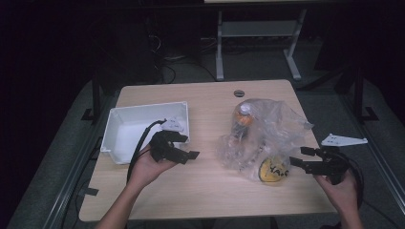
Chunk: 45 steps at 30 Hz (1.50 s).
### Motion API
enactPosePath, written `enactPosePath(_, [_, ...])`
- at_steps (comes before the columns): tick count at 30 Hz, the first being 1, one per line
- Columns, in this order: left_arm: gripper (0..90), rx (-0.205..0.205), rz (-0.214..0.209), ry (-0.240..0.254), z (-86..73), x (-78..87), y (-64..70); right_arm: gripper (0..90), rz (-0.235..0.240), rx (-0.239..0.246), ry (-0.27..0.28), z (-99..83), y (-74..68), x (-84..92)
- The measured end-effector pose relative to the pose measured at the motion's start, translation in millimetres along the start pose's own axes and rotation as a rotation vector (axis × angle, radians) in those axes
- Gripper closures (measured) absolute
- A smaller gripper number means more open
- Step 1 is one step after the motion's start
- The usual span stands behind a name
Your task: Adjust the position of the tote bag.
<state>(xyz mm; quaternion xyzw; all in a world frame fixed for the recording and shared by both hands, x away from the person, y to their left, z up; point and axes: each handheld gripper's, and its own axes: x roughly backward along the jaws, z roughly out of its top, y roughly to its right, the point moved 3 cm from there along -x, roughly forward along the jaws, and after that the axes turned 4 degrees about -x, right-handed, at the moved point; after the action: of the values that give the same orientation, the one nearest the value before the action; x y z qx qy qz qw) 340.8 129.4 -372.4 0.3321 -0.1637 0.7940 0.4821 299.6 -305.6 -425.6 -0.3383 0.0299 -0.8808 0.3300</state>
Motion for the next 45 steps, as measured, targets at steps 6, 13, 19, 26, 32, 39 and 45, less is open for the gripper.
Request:
enactPosePath(6, [24.5,-0.005,-0.028,-0.016,16.4,-9.4,-2.0,28.6,-0.014,0.011,-0.012,1.4,-1.7,-0.6])
enactPosePath(13, [25.2,-0.022,-0.041,-0.034,31.9,-16.0,-4.6,28.4,-0.003,0.016,-0.015,0.7,-2.6,-2.7])
enactPosePath(19, [25.0,-0.031,-0.06,-0.055,44.6,-22.7,-6.0,28.3,0.002,0.028,-0.023,1.5,-5.7,-5.8])
enactPosePath(26, [26.3,-0.054,-0.076,-0.065,60.2,-28.5,-10.0,27.9,0.006,0.029,-0.017,2.8,-4.7,-5.7])
enactPosePath(32, [26.3,-0.058,-0.077,-0.066,76.2,-35.9,-10.3,27.7,0.011,0.036,-0.014,4.0,-6.5,-5.6])
enactPosePath(39, [26.3,-0.073,-0.086,-0.085,95.1,-45.3,-9.6,27.7,0.013,0.038,-0.004,4.3,-6.3,-4.0])
enactPosePath(45, [26.6,-0.096,-0.092,-0.095,115.9,-54.5,-9.1,27.7,0.011,0.035,0.003,4.9,-6.2,-2.3])
